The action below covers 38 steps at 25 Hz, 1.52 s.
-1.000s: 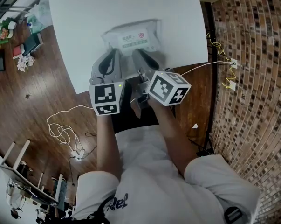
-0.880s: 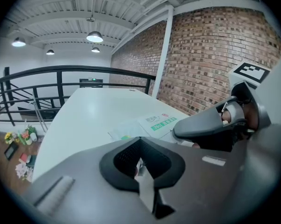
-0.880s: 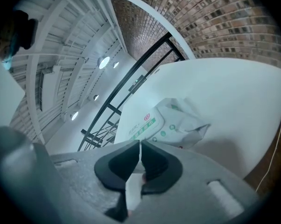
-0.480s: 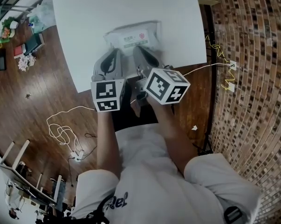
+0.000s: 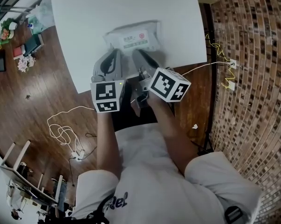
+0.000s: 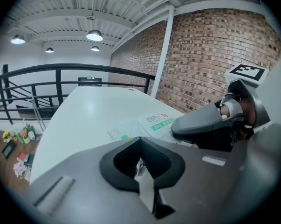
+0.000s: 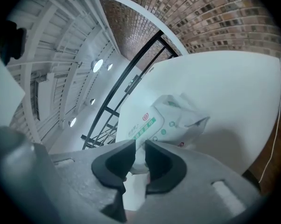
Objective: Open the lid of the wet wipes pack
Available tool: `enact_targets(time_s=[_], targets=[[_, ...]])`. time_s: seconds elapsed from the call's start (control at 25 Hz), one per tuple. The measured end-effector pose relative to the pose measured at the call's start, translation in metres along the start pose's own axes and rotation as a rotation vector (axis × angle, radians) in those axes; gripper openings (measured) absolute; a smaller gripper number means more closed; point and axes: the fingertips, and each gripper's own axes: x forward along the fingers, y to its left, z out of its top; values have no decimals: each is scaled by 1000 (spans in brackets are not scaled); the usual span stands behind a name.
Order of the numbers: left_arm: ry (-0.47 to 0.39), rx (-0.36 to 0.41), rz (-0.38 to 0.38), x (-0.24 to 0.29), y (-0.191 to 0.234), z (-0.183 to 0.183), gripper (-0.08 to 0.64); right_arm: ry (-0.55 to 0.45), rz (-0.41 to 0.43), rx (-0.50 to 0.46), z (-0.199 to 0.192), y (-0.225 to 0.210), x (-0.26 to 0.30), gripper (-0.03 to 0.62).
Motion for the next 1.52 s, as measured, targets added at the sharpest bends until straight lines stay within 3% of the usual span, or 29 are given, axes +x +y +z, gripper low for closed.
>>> enact_targets(time_s=[0.28,0.64,1.0,1.24,1.52], targets=[[2,-70,-77,1,-4,6,17,-5,-20,35,-1,-8,7,35],[1,-35,-58,1,-5,6,17,-9,-2,83,-1,-6,8,56],[8,-37,-56,2,-7,5,18,-12,27,68,9,5,6,15],[29,10,-61,4,-6,-3,18,-53,109,-21,36,43,3,11],[52,27,-78,5,-9,-4,18,-2,168,22,58,62,19,19]])
